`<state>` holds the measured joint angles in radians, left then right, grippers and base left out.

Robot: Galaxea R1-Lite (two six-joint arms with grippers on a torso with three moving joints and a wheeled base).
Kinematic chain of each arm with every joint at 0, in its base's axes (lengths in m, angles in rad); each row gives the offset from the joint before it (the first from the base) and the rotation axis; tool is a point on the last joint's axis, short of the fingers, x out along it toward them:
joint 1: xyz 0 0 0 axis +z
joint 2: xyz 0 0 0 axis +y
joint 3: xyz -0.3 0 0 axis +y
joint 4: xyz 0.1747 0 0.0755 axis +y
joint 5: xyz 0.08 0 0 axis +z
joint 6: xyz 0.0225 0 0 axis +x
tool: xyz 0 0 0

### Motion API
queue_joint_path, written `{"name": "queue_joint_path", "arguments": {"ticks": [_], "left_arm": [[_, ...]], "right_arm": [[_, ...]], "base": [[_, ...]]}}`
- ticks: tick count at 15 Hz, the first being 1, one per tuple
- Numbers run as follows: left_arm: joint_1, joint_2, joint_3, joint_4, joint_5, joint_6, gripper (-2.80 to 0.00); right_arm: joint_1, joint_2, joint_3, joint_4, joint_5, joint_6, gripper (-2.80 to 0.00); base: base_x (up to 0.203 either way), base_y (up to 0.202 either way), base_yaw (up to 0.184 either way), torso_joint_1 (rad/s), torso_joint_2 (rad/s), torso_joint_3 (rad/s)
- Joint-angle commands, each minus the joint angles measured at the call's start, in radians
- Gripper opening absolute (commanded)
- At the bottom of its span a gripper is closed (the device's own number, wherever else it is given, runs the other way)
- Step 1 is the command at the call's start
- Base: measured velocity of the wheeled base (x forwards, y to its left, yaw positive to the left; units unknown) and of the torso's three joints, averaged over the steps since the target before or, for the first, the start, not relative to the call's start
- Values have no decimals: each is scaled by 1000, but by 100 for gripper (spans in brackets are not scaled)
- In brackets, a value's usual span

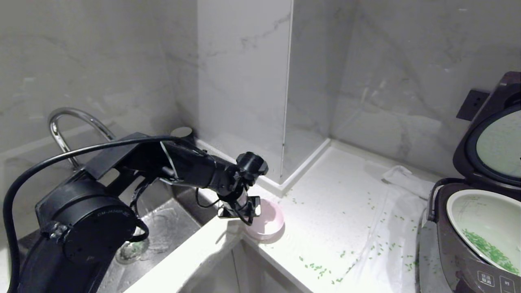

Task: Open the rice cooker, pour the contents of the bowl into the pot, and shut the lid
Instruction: Pick up the bowl on the table

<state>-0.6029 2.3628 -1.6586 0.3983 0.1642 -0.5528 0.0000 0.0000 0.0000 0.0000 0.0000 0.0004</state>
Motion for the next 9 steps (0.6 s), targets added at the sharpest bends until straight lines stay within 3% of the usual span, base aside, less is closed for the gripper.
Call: {"name": "queue_joint_path", "arguments": {"ticks": [1, 3, 6, 7, 9], "left_arm": [[75, -25, 38, 1, -2, -4, -280], [122, -17, 49, 1, 2, -8, -280], [131, 14, 38, -1, 7, -40, -280], [127, 19, 27, -15, 7, -44, 0], [117, 41, 11, -43, 11, -44, 0]], "right_arm": [[0, 0, 2, 0, 0, 0, -280], [0, 0, 2, 0, 0, 0, -280], [0, 0, 2, 0, 0, 0, -280], [0, 0, 2, 0, 0, 0, -280], [0, 0, 2, 0, 0, 1, -280]], "base": [[0, 0, 0, 0, 0, 0], [0, 0, 0, 0, 0, 0], [0, 0, 0, 0, 0, 0], [0, 0, 0, 0, 0, 0], [0, 0, 0, 0, 0, 0]]}}
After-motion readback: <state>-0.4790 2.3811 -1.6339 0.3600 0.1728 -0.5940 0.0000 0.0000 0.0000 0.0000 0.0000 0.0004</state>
